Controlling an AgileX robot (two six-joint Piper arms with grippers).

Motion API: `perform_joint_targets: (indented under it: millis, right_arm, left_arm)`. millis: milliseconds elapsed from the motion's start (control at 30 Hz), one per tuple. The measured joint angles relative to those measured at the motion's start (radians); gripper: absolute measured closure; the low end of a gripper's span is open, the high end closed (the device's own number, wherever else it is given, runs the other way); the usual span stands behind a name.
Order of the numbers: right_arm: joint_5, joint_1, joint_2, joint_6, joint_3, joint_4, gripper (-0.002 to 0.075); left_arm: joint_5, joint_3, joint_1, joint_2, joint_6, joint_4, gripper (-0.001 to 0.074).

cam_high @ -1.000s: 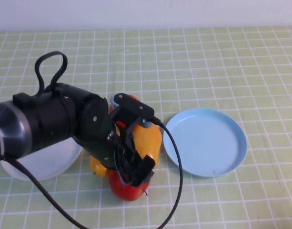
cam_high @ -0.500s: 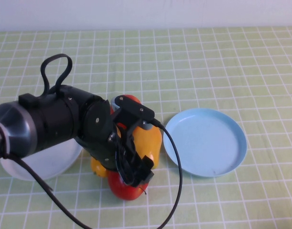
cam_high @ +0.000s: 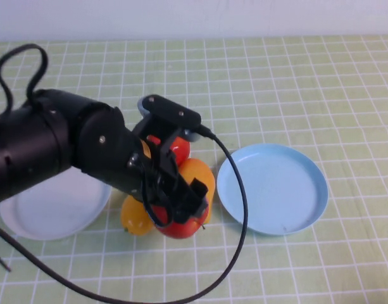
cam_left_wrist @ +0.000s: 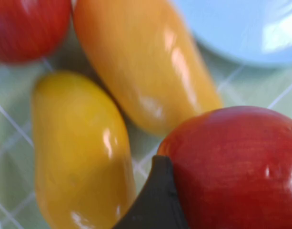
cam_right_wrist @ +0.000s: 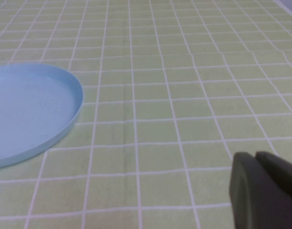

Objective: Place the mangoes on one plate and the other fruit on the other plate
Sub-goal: Put one type of fruit in the left plate

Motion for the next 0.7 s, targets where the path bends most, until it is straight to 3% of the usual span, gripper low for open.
perform_joint_targets:
  millis: [167,500,700]
  right_arm:
    - [0.0,0.0,0.0,0.0,0.0,0.0,0.0743]
    - [0.0,0.0,0.0,0.0,0.0,0.0,0.0743]
    - [0.0,0.0,0.0,0.0,0.0,0.0,0.0743]
  left_arm:
    - [0.03,-0.048,0.056,-0.079,0.0,0.0,0.0159]
    - [0.075,-0.052,0.429,-0.001,0.0,0.065,0.0159]
    - [0.109,-0.052,0.481,0.083,-0.042,0.194,0.0159]
